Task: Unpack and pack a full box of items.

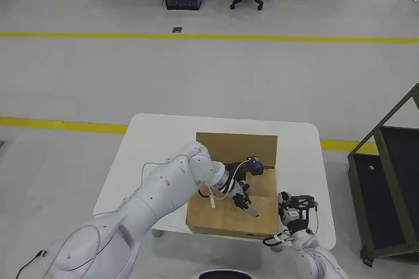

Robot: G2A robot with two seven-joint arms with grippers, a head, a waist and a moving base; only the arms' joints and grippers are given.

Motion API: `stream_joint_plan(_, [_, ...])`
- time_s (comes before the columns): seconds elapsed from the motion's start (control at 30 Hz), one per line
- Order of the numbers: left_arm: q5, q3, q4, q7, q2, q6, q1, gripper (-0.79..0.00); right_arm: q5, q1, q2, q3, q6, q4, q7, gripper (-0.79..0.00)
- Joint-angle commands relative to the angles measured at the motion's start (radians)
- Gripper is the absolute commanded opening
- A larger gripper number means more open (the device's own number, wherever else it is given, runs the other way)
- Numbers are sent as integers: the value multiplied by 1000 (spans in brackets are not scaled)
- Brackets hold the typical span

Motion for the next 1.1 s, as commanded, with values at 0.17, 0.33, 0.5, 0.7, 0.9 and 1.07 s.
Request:
stream_joint_plan(0.17, [-45, 93, 2, 17, 17, -17, -32, -785, 35, 4, -4, -3, 4, -3, 2, -785])
stream_joint_plan(0.33, [-57, 141, 11, 36, 24, -36, -54, -785, 46, 6, -5, 0, -1, -6, 7, -785])
stream_joint_plan(0.5, [-67, 168, 29, 63, 27, -63, -74, -785, 56, 8, -5, 8, -3, -17, 9, -785])
stream_joint_plan(0.7, [-64, 176, 58, 91, 25, -91, -91, -785, 68, 9, -4, 24, -6, -36, 17, -785])
stream_joint_plan(0.9, [-44, 160, 94, 124, 19, -119, -107, -785, 113, 5, -3, 46, -22, -81, 26, -785])
stream_joint_plan(1.07, [0, 147, 129, 167, 11, -125, -120, -785, 160, 2, 0, 78, -43, -133, 48, -785])
